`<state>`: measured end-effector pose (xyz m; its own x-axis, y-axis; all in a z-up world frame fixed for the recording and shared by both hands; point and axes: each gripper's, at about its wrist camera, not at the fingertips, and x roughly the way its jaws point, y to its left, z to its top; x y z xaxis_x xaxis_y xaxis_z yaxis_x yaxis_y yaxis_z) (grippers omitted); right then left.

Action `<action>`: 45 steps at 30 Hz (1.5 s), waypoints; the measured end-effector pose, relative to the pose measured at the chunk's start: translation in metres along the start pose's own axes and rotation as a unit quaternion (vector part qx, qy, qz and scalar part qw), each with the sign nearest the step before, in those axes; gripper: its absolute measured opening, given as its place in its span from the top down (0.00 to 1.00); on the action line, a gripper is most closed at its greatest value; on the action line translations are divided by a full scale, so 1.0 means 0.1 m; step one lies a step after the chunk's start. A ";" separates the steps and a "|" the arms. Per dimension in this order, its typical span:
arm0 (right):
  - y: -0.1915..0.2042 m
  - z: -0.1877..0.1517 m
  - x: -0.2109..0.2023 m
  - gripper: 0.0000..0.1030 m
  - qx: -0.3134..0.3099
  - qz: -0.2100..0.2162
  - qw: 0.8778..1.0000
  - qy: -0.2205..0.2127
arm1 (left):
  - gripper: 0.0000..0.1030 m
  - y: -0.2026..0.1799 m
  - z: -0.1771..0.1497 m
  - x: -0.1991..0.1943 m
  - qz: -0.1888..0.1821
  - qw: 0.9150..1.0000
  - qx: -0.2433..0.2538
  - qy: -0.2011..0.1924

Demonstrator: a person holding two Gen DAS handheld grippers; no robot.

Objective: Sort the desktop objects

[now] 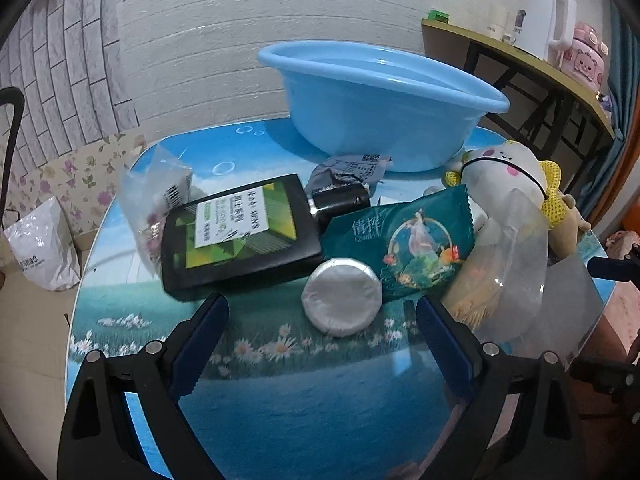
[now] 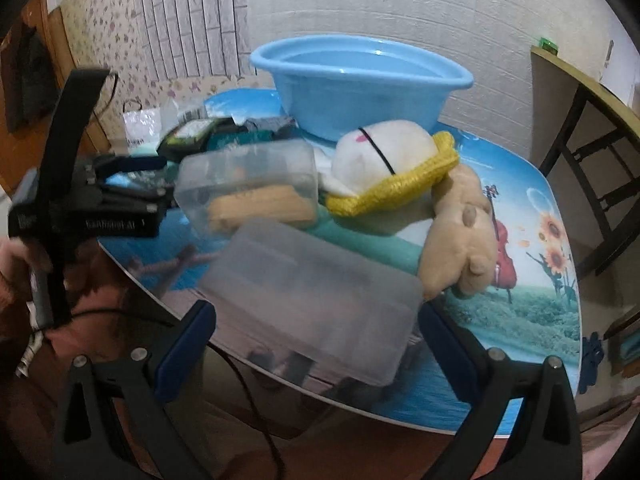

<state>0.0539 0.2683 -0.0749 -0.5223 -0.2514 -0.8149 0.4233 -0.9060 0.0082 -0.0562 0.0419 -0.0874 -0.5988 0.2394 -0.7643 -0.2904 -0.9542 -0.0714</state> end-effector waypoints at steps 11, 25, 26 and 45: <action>-0.20 -0.07 0.14 0.00 0.027 0.038 0.999 0.007 | 0.19 -0.04 0.01 0.05 0.001 1.000 0.001 -0.004; -0.15 -0.10 0.05 0.00 0.030 0.105 0.994 0.001 | 0.64 -0.08 -0.08 -0.09 -0.011 1.000 0.028 -0.010; -0.14 -0.10 0.05 0.00 0.028 0.106 0.994 0.002 | 0.64 -0.07 -0.11 -0.11 -0.007 1.000 0.028 -0.009; -0.04 0.02 0.04 0.00 -0.053 0.088 0.995 -0.013 | 0.64 0.15 -0.43 -0.45 0.023 1.000 0.003 0.007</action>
<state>0.0486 0.2705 -0.0768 -0.4518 -0.4123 -0.7911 0.5845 -0.8067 0.0866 -0.0014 0.0086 -0.0815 -0.6018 0.1925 -0.7751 -0.2668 -0.9632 -0.0321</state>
